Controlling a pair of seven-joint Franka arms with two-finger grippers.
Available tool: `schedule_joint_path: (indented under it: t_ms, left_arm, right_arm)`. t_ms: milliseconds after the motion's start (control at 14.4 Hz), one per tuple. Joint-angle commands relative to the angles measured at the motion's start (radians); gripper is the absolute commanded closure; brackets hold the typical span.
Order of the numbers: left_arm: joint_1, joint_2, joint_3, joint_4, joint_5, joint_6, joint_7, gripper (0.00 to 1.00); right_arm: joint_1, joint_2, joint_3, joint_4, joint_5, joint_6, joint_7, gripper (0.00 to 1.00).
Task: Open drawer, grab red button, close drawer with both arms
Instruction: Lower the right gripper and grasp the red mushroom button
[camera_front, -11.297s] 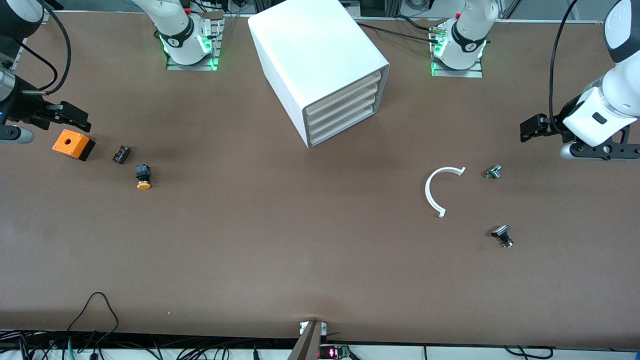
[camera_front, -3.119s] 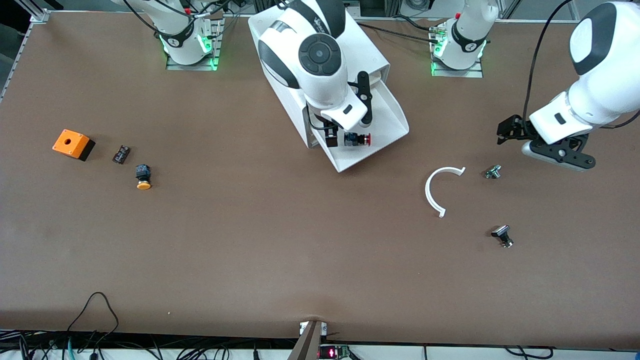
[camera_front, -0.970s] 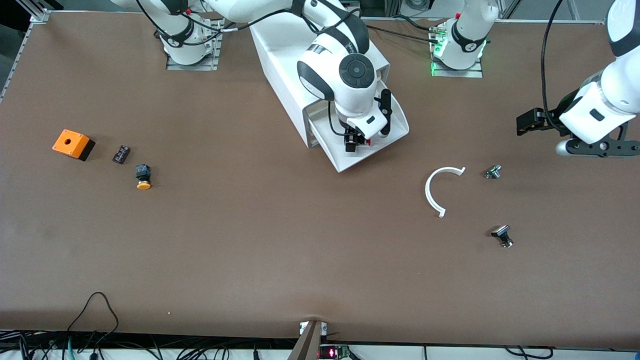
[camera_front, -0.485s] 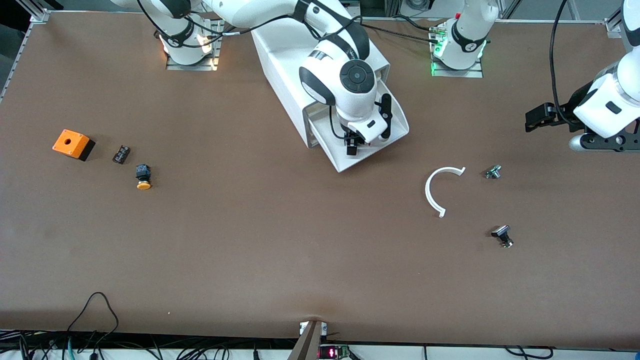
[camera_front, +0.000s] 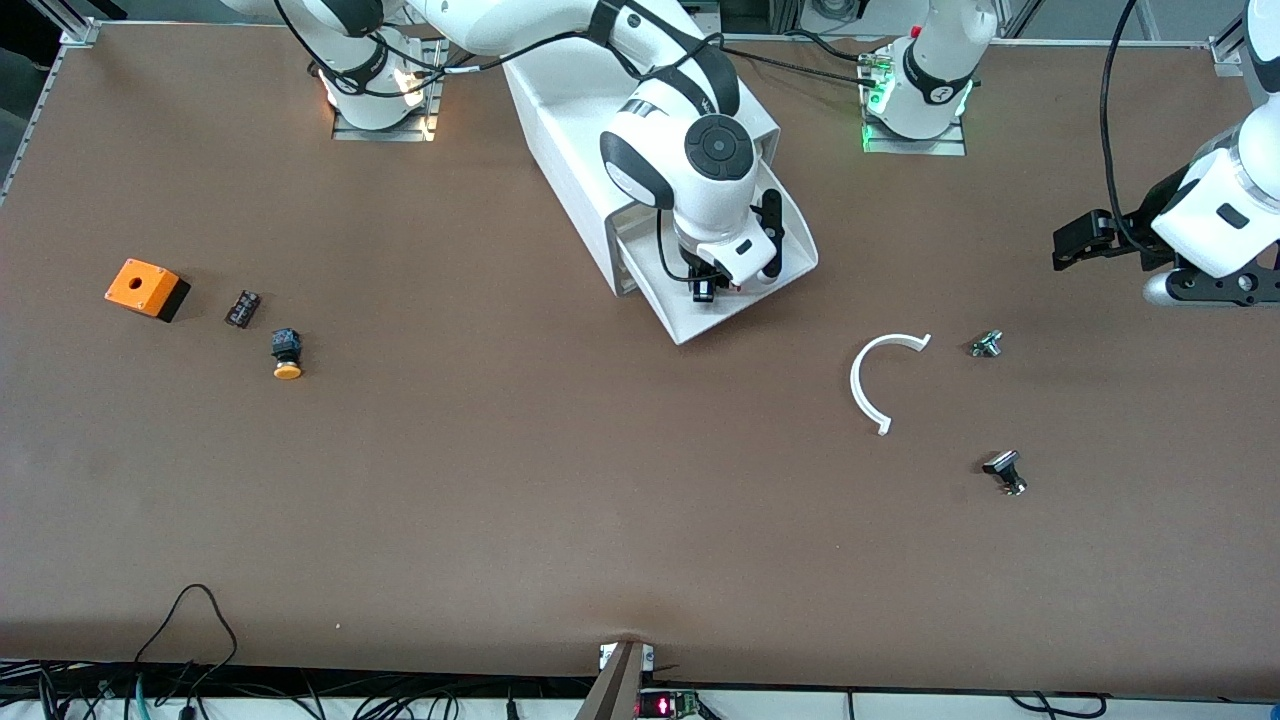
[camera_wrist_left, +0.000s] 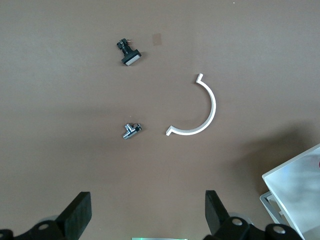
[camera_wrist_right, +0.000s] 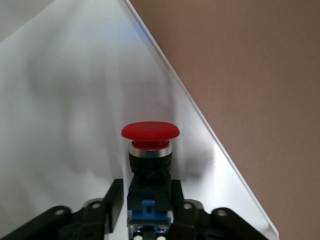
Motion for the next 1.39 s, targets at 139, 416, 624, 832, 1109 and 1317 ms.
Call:
schedule_joint_path:
  t_ms: [139,416,624,832,1109,1317]
  left_arm:
    - [0.024,0.003,-0.001,0.003,-0.015,0.007,-0.004,0.00]
    - [0.027,0.004,-0.001,0.003,-0.015,0.007,-0.002,0.00]
    - [0.027,0.004,-0.001,0.005,-0.015,0.007,-0.001,0.00]
    - [0.027,0.004,-0.002,0.006,-0.015,0.006,-0.002,0.00]
    - [0.027,0.003,-0.002,0.006,-0.015,0.001,-0.001,0.00]
    - [0.027,0.004,-0.002,0.008,-0.015,0.001,-0.002,0.00]
  right_arm:
    - [0.002,0.016,-0.004,0.037,-0.020,-0.012,0.024,0.77]
    - [-0.007,-0.017,-0.020,0.039,-0.019,-0.043,0.025,0.80]
    - [-0.004,-0.069,-0.025,0.047,-0.019,-0.112,0.054,0.80]
    - [0.003,-0.160,-0.068,0.042,-0.019,-0.178,0.068,0.80]
    - [-0.035,-0.270,-0.068,-0.070,-0.014,-0.174,0.064,0.80]
    - [-0.047,-0.303,-0.066,-0.104,-0.017,-0.170,0.065,0.80]
